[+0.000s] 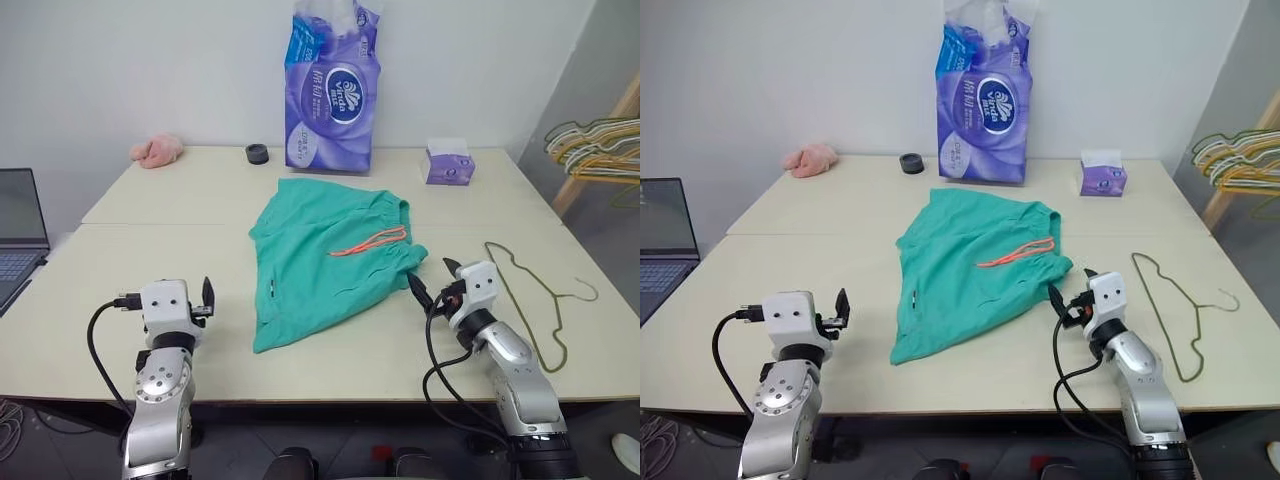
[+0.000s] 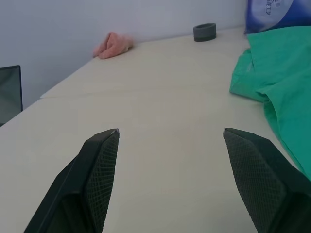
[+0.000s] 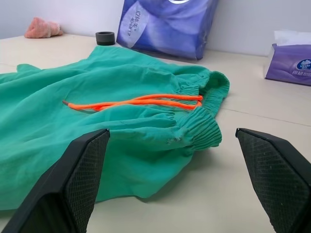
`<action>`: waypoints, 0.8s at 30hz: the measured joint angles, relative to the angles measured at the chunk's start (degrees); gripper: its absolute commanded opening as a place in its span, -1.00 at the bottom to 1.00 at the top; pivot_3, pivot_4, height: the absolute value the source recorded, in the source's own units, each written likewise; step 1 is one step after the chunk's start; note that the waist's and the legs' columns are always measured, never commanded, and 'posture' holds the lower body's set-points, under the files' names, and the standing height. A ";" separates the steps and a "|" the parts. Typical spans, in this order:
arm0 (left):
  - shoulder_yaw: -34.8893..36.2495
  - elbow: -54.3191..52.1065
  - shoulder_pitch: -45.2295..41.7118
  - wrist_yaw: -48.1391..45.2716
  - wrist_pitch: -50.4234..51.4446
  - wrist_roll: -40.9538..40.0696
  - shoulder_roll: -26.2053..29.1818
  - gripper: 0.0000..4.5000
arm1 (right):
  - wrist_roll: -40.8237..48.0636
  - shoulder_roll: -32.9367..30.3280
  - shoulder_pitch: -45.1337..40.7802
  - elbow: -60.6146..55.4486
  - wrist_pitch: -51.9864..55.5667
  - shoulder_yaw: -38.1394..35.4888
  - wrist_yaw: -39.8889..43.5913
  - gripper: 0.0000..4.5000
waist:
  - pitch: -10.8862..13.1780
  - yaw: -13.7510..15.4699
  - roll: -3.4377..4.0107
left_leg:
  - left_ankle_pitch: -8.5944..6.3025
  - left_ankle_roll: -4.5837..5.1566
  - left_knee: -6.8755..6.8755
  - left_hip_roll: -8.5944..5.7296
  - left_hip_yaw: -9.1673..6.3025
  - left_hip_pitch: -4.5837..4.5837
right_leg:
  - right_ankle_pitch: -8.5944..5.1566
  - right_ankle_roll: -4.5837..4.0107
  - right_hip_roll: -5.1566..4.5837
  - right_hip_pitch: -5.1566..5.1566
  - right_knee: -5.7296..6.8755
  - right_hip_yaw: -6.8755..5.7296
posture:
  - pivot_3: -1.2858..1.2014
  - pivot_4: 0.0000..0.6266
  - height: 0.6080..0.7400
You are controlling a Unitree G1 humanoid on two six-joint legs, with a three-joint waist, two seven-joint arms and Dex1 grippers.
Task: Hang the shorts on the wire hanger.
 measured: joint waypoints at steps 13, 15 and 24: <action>-1.70 -0.18 0.14 -0.69 -2.41 1.30 0.59 0.61 | -0.10 -0.07 -1.76 0.99 -0.06 0.46 0.83 0.98 | -0.09 -0.02 0.05 | 0.00 0.00 -0.01 0.00 0.00 0.01 | 0.00 0.00 0.00 0.00 0.00 0.00 | 0.11 -1.00 1.00; -1.70 -0.18 0.08 -1.51 -2.06 0.88 0.72 0.61 | -0.35 -0.42 -1.77 0.99 -0.16 0.58 1.14 0.98 | -0.10 -0.02 0.05 | 0.00 0.00 -0.01 0.00 0.01 0.01 | 0.00 0.00 0.00 0.00 0.00 0.00 | 0.10 -1.00 1.00; -3.36 -0.79 0.93 -19.21 -4.32 -8.67 8.45 0.99 | 0.77 -6.23 -1.64 0.05 -0.85 1.23 8.04 1.00 | -0.14 -0.26 0.13 | -0.01 0.01 0.00 0.02 0.04 0.01 | -0.01 -0.01 0.02 0.03 -0.04 0.01 | 0.05 -1.00 1.00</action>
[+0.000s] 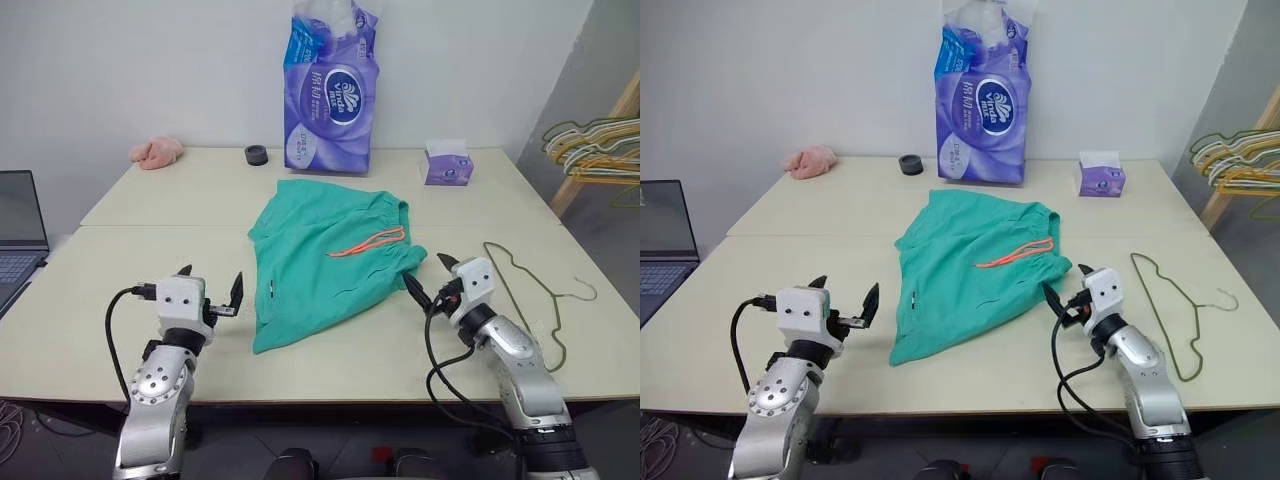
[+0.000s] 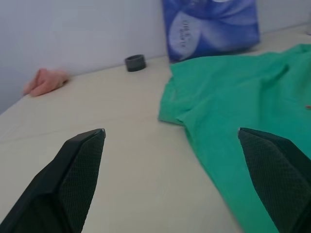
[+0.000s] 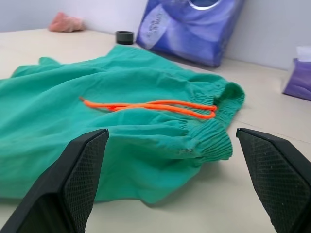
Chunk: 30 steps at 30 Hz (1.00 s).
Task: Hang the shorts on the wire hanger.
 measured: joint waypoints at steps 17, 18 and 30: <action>-19.87 7.99 -9.17 -28.65 5.38 4.10 19.87 0.99 | -0.37 -16.44 2.55 -11.86 -2.01 8.73 21.26 1.00 | -0.04 -2.20 0.09 | -0.02 0.04 -0.03 0.11 0.01 0.04 | -0.04 -0.03 0.08 0.03 -0.07 -0.01 | -0.01 -1.00 1.00; -20.30 8.37 -9.86 -28.72 4.77 4.78 19.85 0.99 | -0.79 -16.38 2.24 -11.83 -2.18 8.73 21.04 1.00 | -0.06 -2.36 0.07 | -0.02 0.04 -0.02 0.11 -0.01 0.05 | -0.04 -0.03 0.08 0.05 -0.08 -0.02 | -0.02 -1.00 1.00; -20.94 16.69 -14.35 -24.55 0.51 9.01 18.35 -0.47 | -21.84 -17.55 -12.76 4.24 -16.62 15.09 13.12 1.00 | -0.13 -3.23 0.14 | -0.02 0.04 -0.08 0.12 0.07 0.48 | -0.05 -0.03 0.08 0.20 -0.06 0.01 | -0.02 -1.00 1.00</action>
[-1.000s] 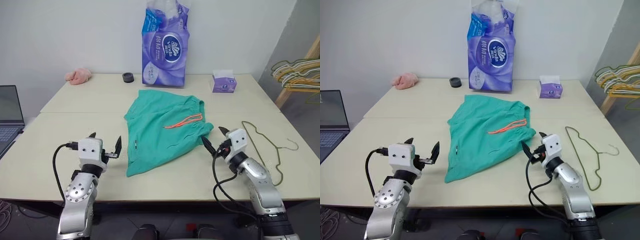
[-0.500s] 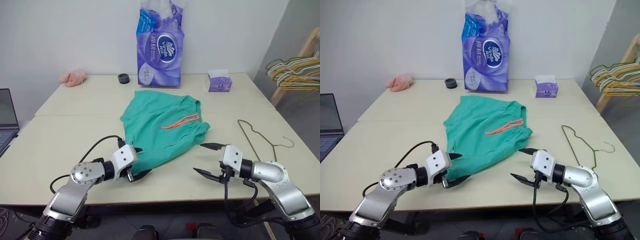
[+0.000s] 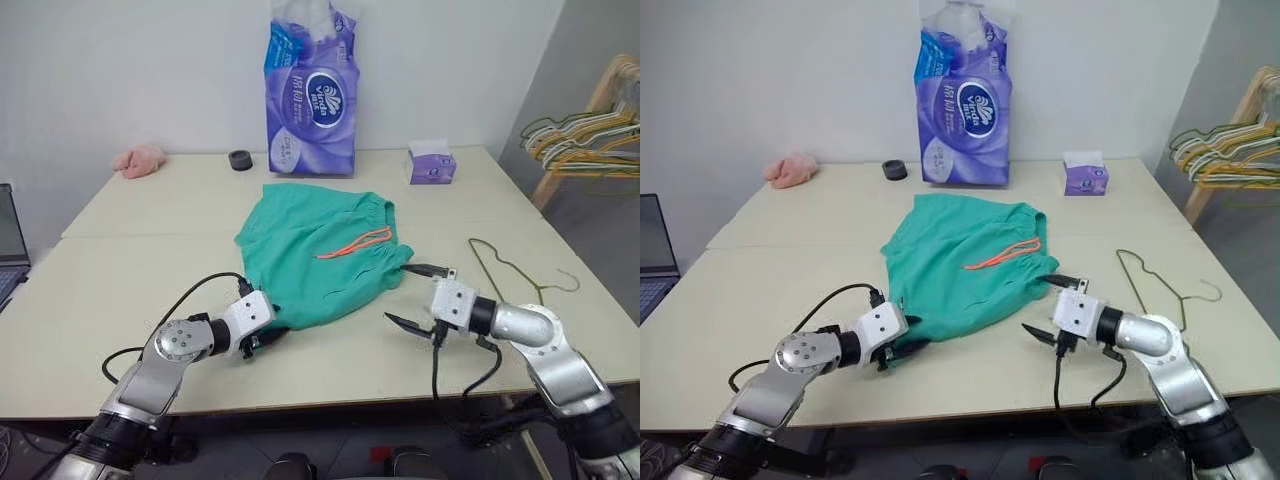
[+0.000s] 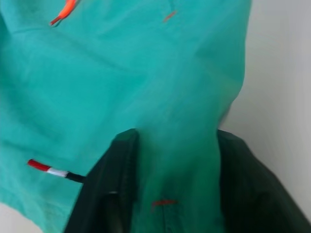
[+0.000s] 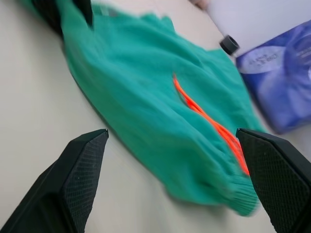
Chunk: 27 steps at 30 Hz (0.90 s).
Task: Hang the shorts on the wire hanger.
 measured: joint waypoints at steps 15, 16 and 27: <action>3.63 0.72 -3.96 -0.48 -1.26 -0.42 0.59 -1.00 | -24.89 6.67 -22.43 37.48 -21.43 13.33 -16.34 0.30 | 0.01 -1.81 -0.02 | 0.01 -0.07 -0.04 -0.08 -0.12 -0.15 | -0.04 -0.12 -0.10 -0.07 0.04 0.22 | -0.01 -1.00 1.00; 3.64 0.72 -3.96 -0.69 -1.31 -0.43 0.83 -1.00 | -24.90 7.08 -22.75 38.14 -21.46 13.33 -16.48 0.12 | 0.01 -1.92 -0.02 | 0.01 -0.06 -0.04 -0.08 -0.14 -0.14 | -0.04 -0.12 -0.10 -0.07 0.05 0.21 | -0.01 -1.00 1.00; 3.07 -1.32 -1.49 -11.39 -3.50 -2.85 6.00 -1.00 | -20.75 8.12 -25.40 40.84 -22.49 13.12 -10.36 -0.99 | 0.00 -3.90 0.00 | 0.00 -0.06 -0.10 -0.08 -0.18 -0.15 | -0.04 -0.12 -0.10 -0.15 0.11 0.28 | -0.02 -1.00 1.00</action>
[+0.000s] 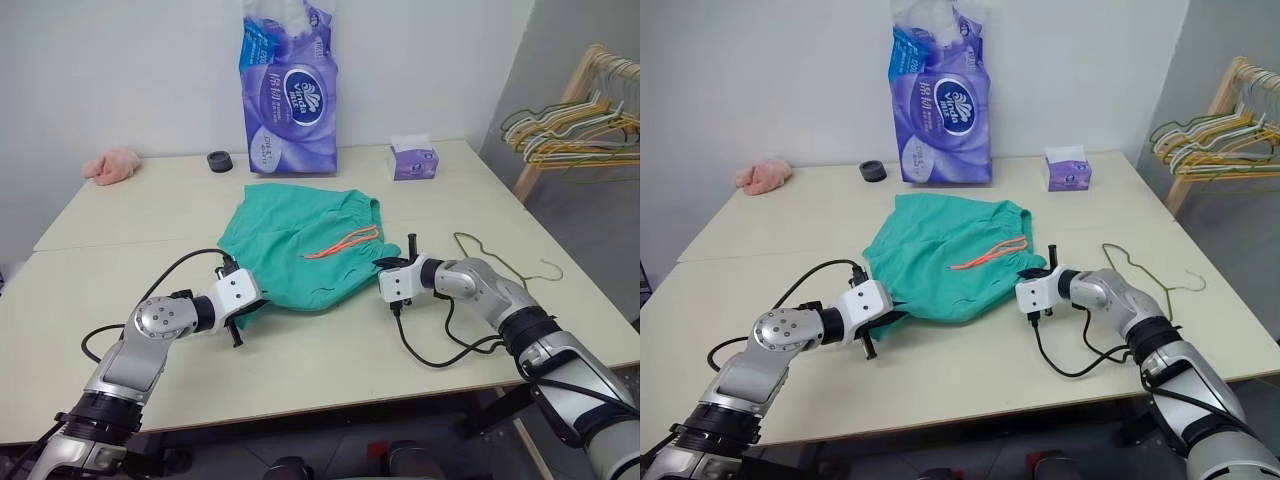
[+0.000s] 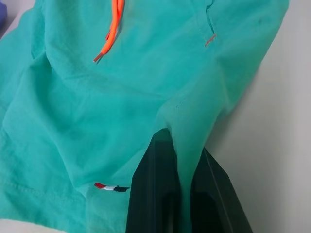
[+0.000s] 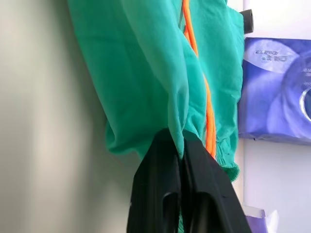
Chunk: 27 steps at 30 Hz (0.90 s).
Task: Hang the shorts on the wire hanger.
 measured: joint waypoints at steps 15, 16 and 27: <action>-1.31 -19.13 14.89 -24.71 11.69 -15.47 16.82 -1.00 | 29.77 -22.49 20.93 -52.85 31.47 -3.02 43.31 -0.99 | 0.07 0.71 0.12 | -0.15 0.22 0.13 0.07 0.03 -0.12 | -0.11 0.12 -0.02 0.09 -0.08 -0.15 | -0.04 -1.00 1.00; -1.30 -19.15 14.94 -25.10 12.06 -15.54 16.89 -1.00 | 30.82 -22.96 21.27 -54.80 33.49 -3.02 44.33 -0.99 | 0.07 0.86 0.12 | -0.15 0.22 0.13 0.07 0.05 -0.12 | -0.12 0.13 -0.02 0.09 -0.08 -0.16 | -0.04 -1.00 1.00; -1.31 -24.17 15.99 -22.53 19.70 -19.35 14.51 -0.30 | 30.25 -24.64 21.48 -57.74 36.42 -2.69 47.67 -0.28 | 0.09 1.29 0.09 | -0.16 0.22 0.18 0.07 0.10 -0.14 | -0.12 0.14 -0.03 0.10 -0.08 -0.17 | -0.03 -1.00 1.00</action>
